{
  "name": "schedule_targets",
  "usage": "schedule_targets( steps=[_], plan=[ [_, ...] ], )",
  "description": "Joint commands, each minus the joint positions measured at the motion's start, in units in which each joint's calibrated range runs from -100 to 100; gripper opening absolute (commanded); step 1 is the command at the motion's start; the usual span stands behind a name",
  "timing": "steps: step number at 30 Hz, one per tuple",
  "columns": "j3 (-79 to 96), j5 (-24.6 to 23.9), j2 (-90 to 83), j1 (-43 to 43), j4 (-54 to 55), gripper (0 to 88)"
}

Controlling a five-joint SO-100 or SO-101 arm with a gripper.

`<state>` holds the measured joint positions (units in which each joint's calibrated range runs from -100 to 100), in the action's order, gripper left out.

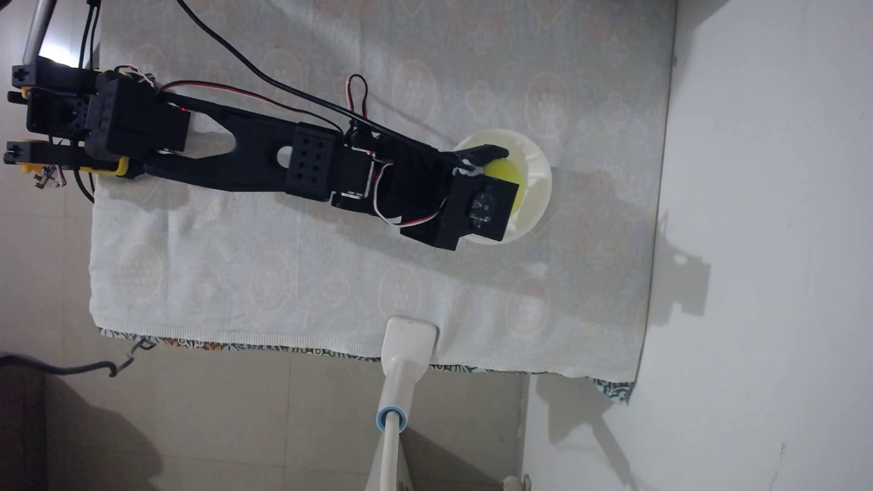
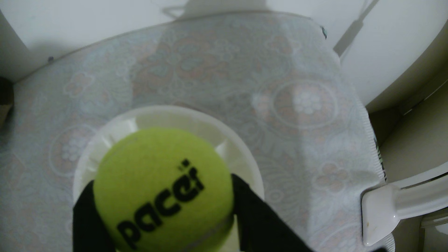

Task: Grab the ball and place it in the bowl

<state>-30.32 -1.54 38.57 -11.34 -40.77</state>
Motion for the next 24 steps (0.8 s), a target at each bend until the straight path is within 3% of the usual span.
schedule_targets(
  steps=[1, 18, 24],
  plan=[
    [-4.44, -0.44, -1.26, 0.33, 2.29, 24.0],
    [-2.07, -0.20, -0.94, 1.76, 2.04, 25.2],
    [1.38, -1.07, -3.76, 2.09, 1.63, 37.9]
  ],
)
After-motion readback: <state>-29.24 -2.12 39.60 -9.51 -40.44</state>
